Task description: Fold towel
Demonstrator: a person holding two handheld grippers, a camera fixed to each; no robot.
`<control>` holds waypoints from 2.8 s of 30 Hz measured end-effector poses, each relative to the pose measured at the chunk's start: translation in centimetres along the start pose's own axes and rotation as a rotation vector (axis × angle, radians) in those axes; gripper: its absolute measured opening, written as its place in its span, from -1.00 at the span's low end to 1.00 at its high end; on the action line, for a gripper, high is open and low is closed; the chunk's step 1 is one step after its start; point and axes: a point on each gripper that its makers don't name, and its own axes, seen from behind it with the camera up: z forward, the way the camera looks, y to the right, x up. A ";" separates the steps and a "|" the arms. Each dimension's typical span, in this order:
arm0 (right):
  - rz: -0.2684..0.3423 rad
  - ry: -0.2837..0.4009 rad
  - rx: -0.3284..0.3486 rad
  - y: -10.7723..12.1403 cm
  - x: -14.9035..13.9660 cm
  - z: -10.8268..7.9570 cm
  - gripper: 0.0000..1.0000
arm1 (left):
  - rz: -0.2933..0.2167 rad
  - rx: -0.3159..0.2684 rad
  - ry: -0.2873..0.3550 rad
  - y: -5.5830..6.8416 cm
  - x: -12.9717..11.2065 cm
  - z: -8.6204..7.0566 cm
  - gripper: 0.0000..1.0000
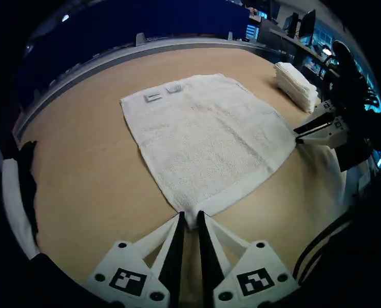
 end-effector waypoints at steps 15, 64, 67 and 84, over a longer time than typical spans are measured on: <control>0.028 0.017 -0.012 0.2 0.9 -0.3 -0.84 | -0.034 -0.027 0.008 1.0 0.3 -0.5 -0.80; 0.064 0.149 -0.015 -1.2 7.9 -9.7 -0.87 | -0.166 -0.061 0.066 2.4 5.0 -9.2 -0.80; 0.064 0.151 -0.020 -0.7 8.4 -9.5 -0.87 | -0.175 -0.063 0.072 2.4 5.6 -9.1 -0.80; 0.057 0.166 -0.053 4.2 12.8 -5.1 -0.87 | -0.236 -0.025 0.084 -1.8 9.9 -4.8 -0.80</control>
